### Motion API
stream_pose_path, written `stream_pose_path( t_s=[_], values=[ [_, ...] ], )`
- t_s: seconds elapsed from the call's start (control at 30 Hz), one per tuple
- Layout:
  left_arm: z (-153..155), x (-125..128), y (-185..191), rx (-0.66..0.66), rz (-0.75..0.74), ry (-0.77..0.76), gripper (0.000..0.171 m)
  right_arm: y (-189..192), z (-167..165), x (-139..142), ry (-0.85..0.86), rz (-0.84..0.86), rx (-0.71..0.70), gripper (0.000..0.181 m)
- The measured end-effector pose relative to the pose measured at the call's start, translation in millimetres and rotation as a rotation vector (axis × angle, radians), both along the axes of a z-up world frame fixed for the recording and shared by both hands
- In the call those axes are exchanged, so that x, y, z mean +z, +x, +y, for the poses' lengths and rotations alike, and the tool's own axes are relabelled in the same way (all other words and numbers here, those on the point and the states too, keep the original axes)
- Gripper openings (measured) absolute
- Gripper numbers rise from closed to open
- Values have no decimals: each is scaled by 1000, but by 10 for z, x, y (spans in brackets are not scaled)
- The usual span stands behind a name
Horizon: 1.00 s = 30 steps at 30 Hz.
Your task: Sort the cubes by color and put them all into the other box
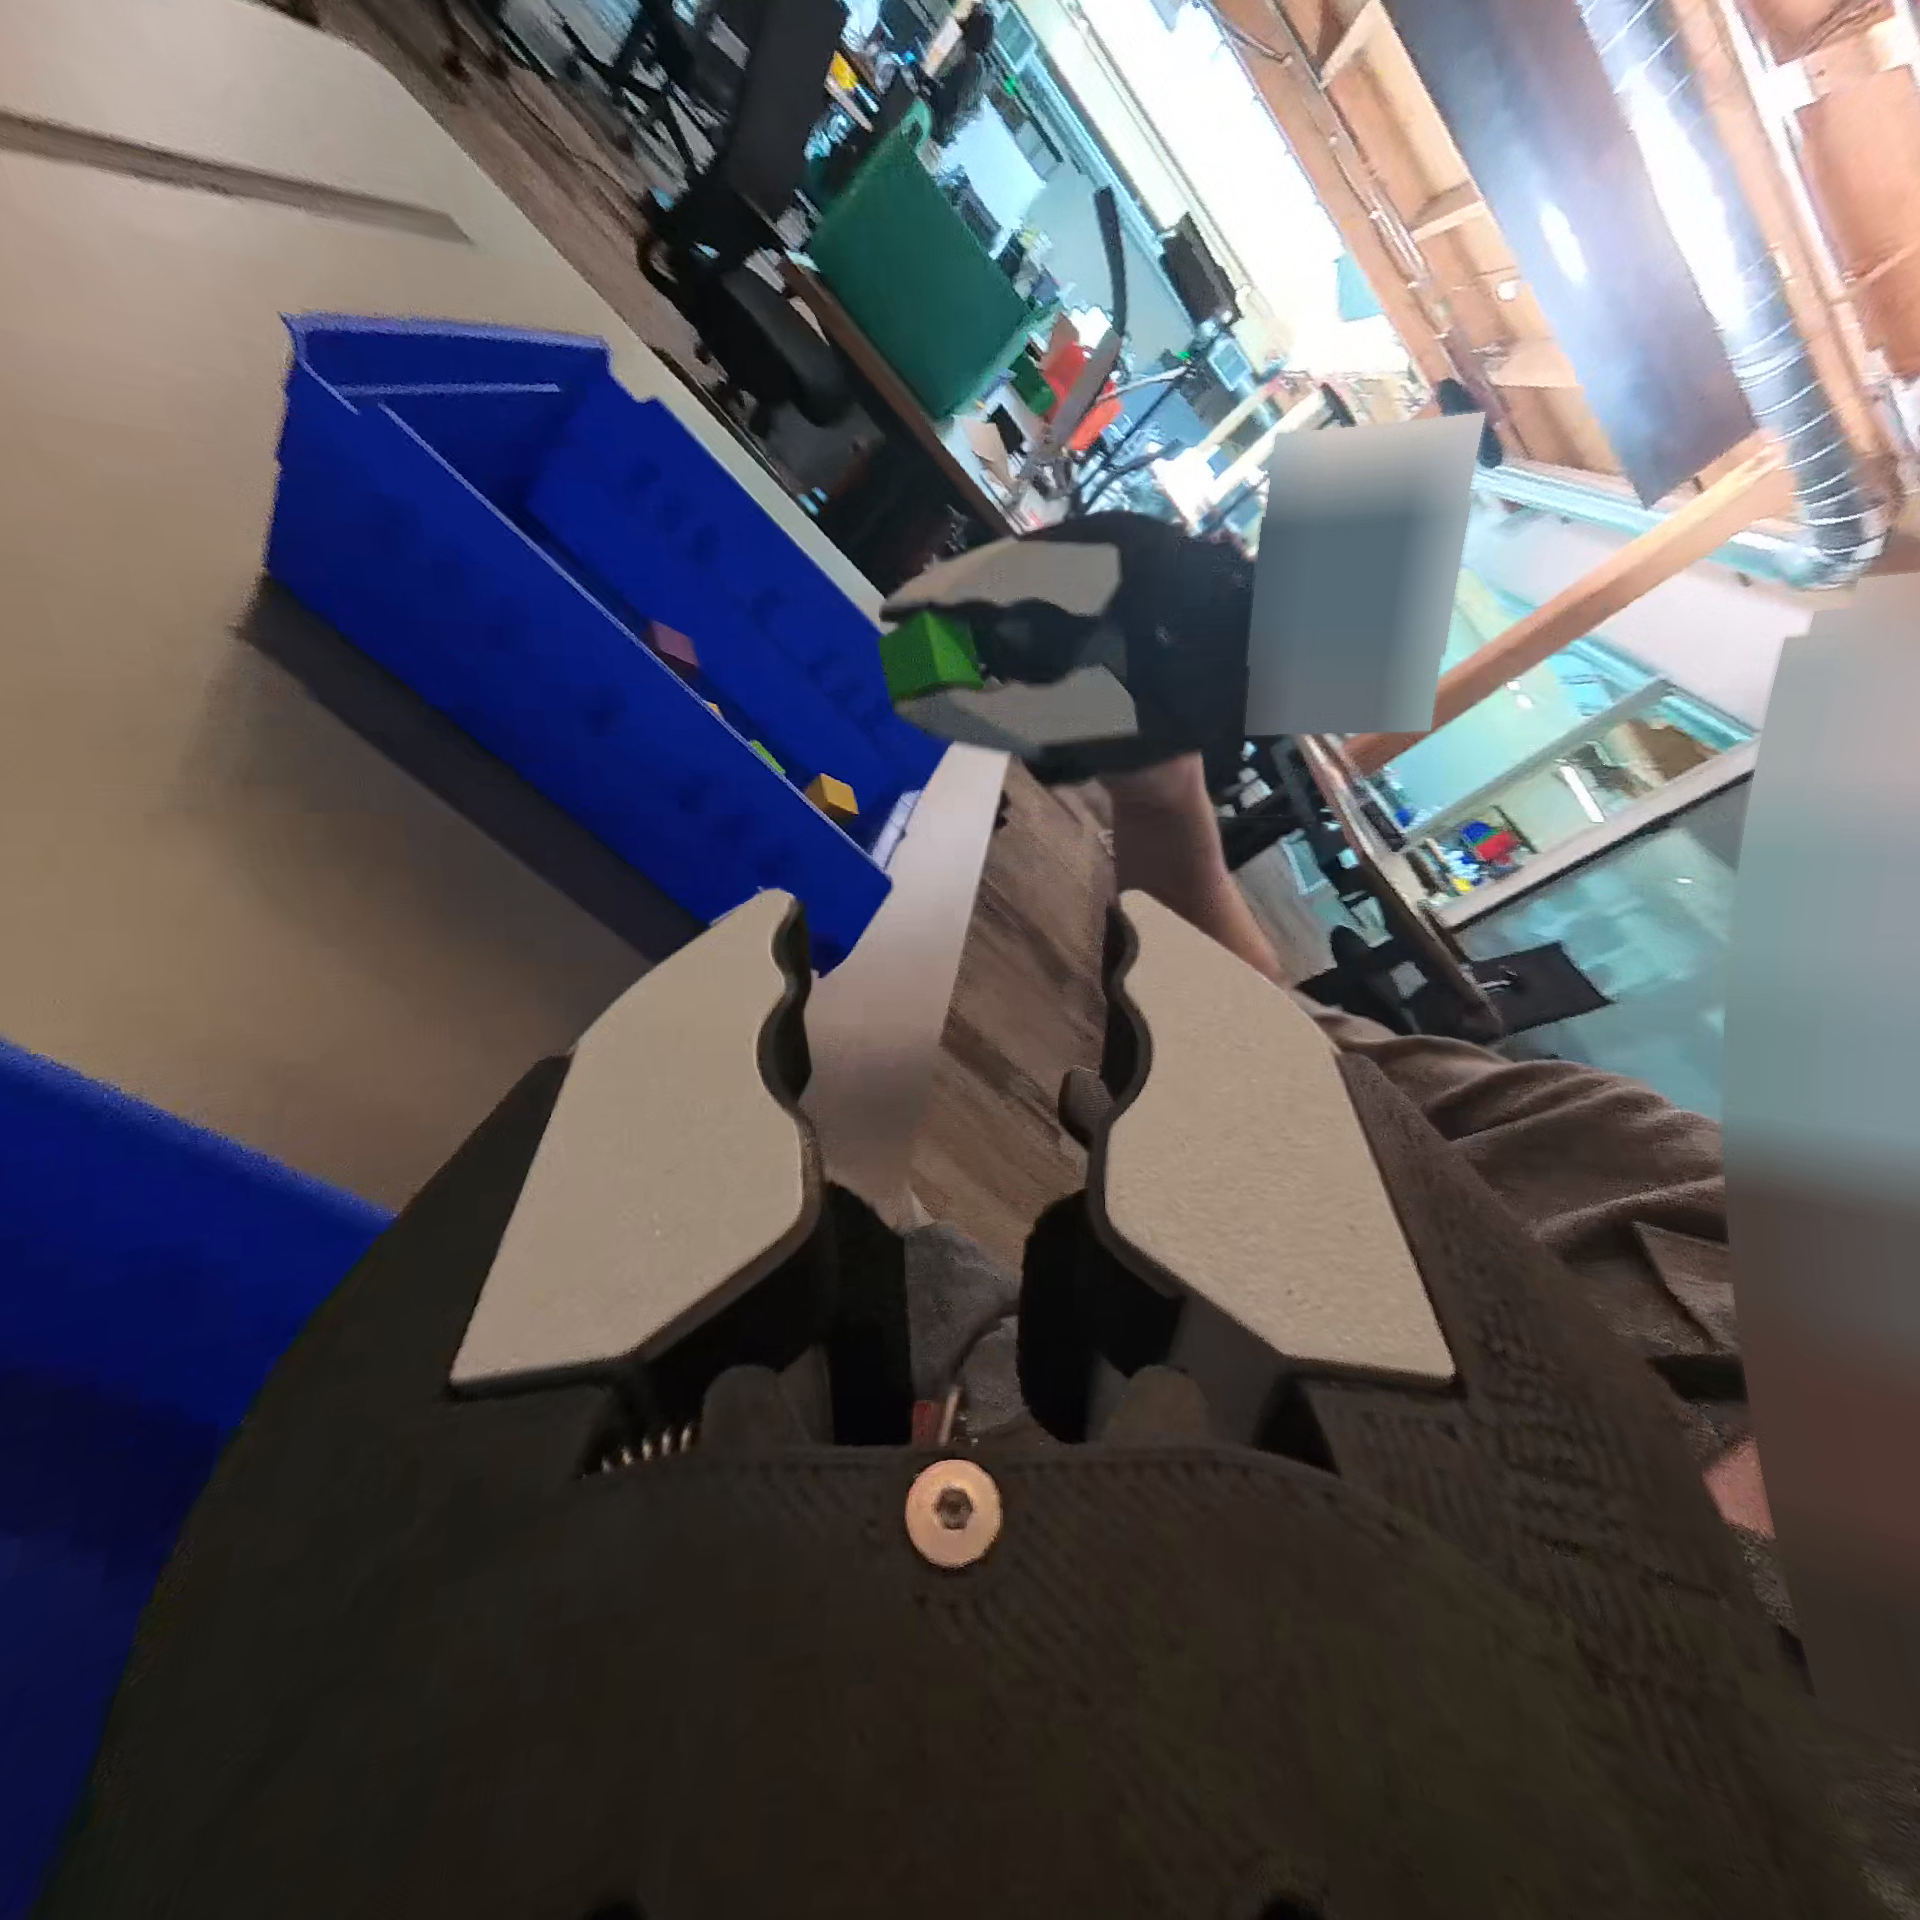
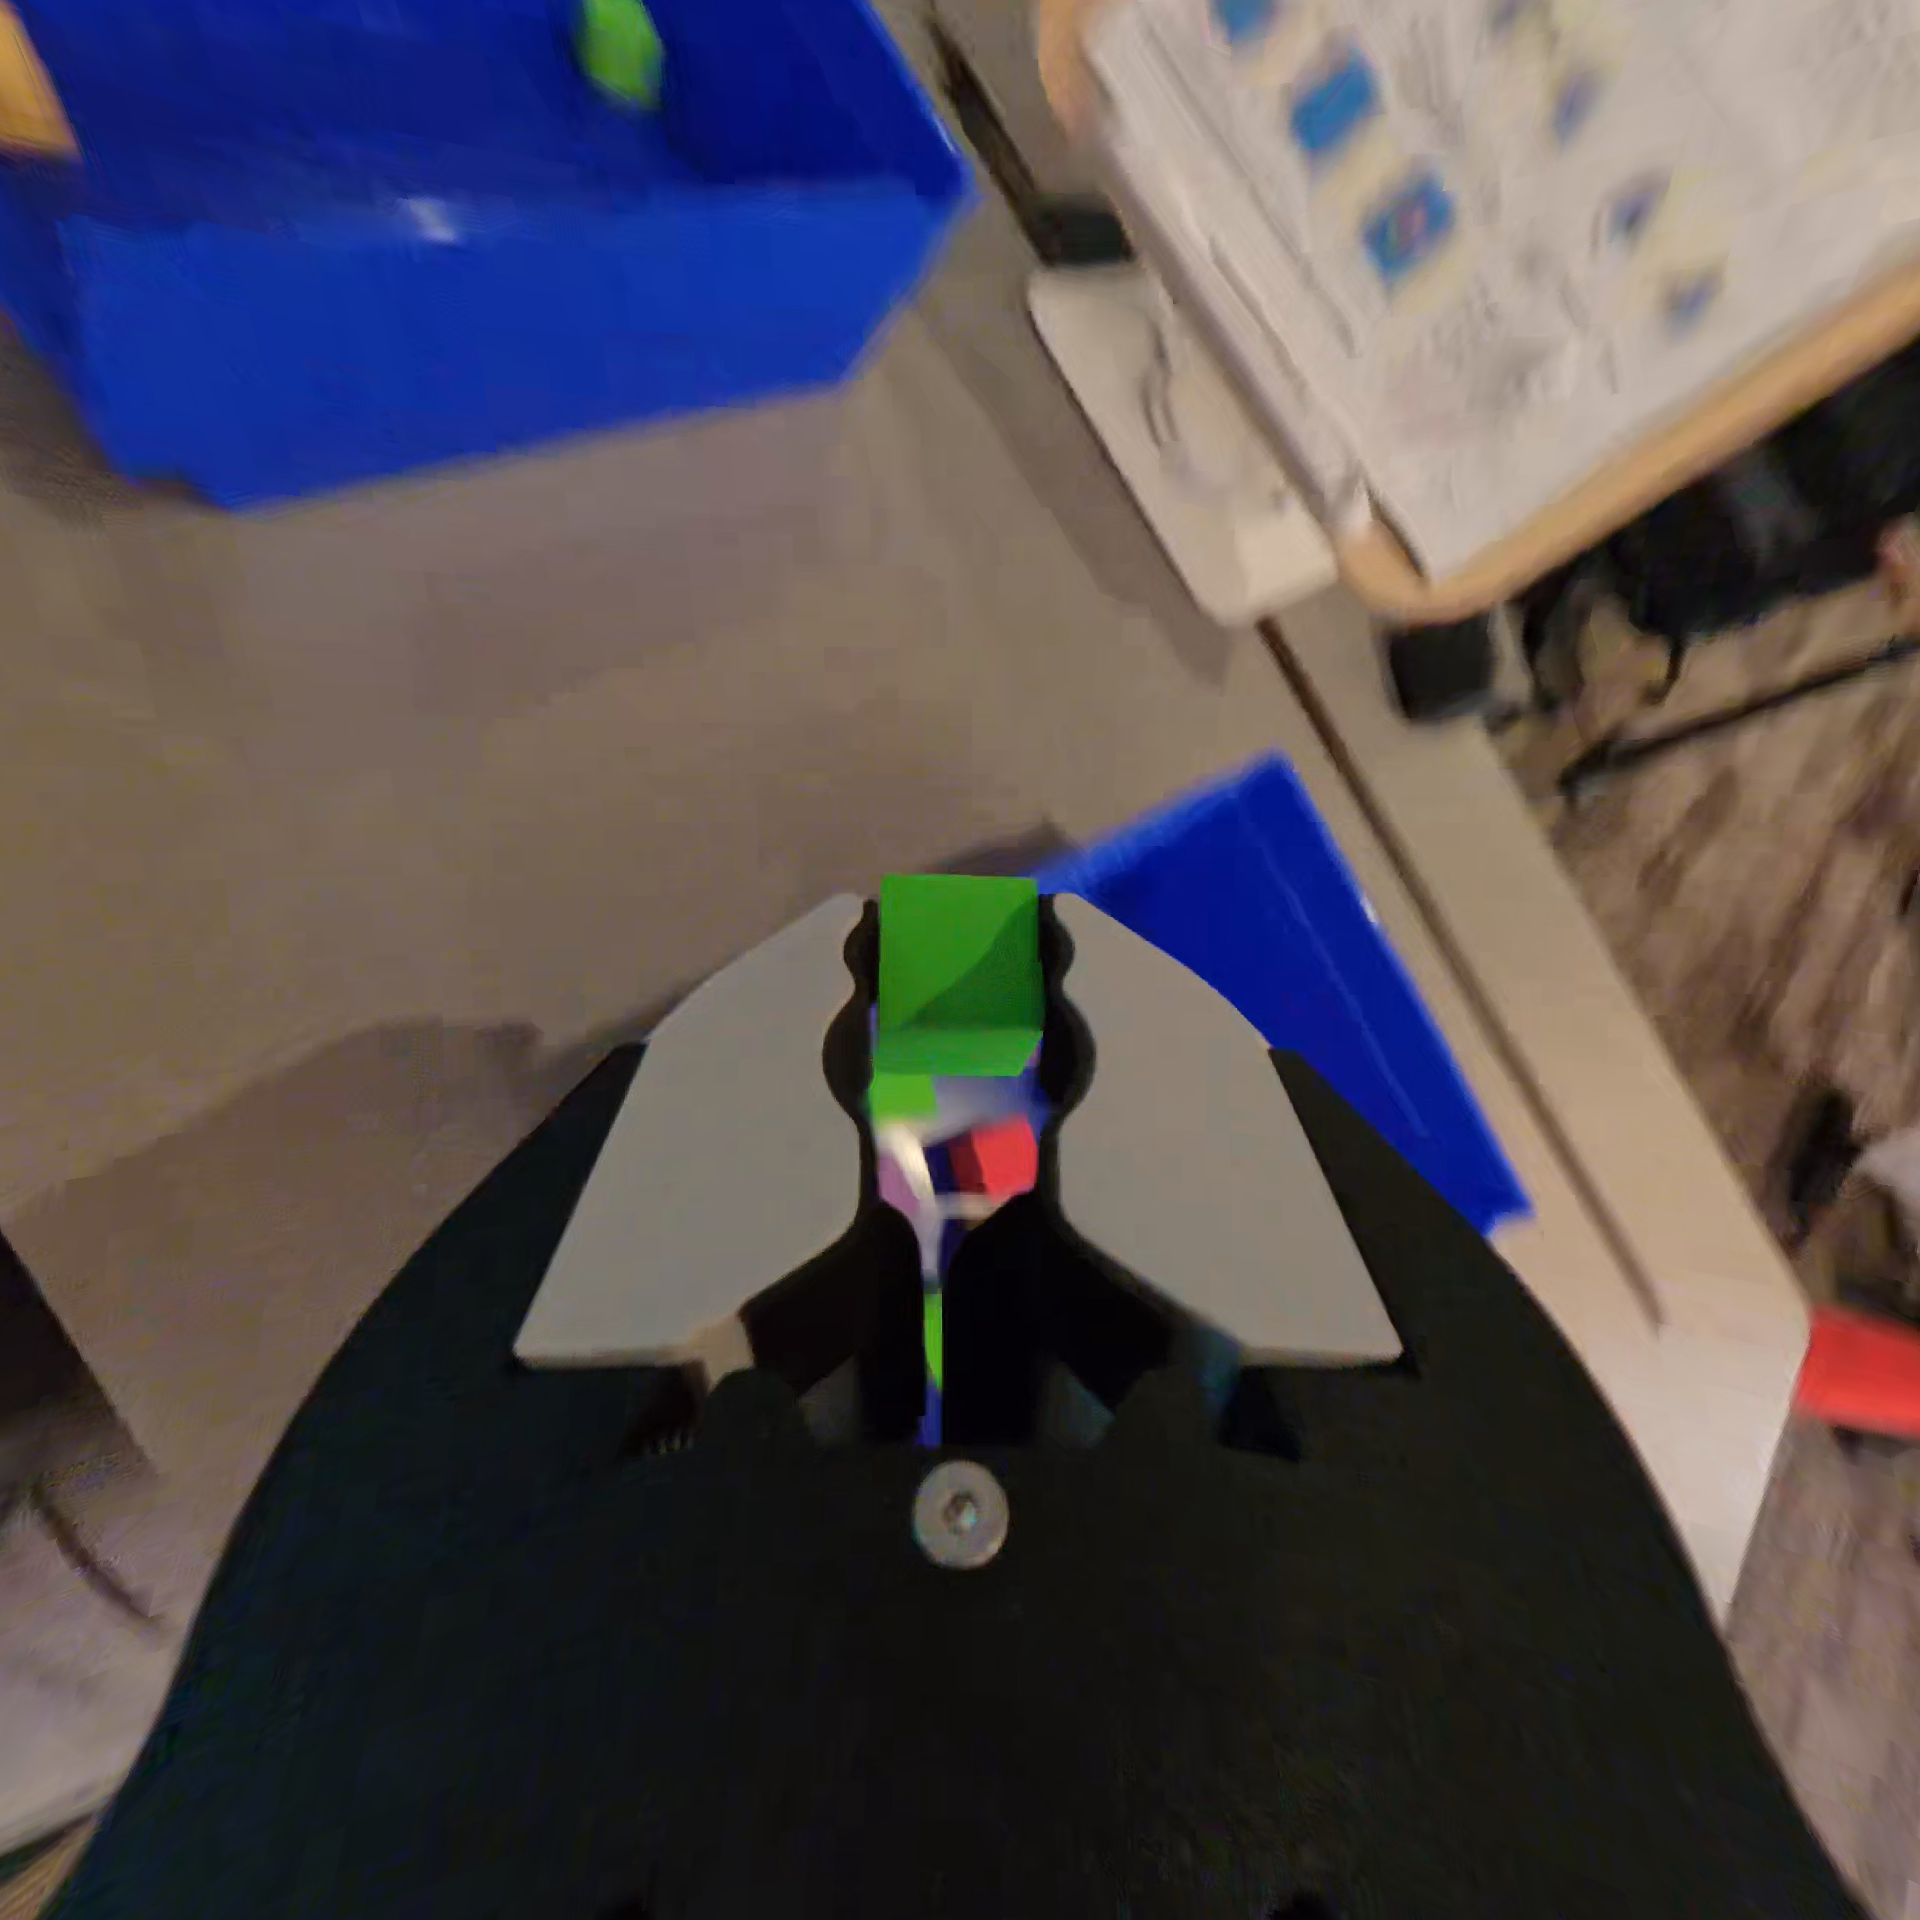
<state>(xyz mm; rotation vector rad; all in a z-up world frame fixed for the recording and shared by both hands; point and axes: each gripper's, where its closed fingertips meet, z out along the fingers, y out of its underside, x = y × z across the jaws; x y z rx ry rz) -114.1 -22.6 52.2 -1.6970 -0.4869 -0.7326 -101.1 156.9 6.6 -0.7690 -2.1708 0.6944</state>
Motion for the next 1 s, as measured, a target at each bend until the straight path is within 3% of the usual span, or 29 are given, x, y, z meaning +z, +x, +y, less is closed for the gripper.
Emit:
stream_pose_path(
  t_s=[0.1,0.2,0.33,0.63,1.0],
  values=[
    [-127,68,7,30,50,5,52,17,680,-339,-37,-179,-188,29],
    [-190,107,-9,44,59,17,51,14,1243,-670,-79,-238,-447,29],
    [-247,120,-59,71,70,22,51,48,1572,-1055,-215,-346,-661,29],
    [-341,124,-172,114,94,18,51,107,1630,-1338,-155,-510,-838,29],
    [-385,158,-198,120,110,24,51,65,1591,-1686,-180,-619,-892,29]
  ],
)
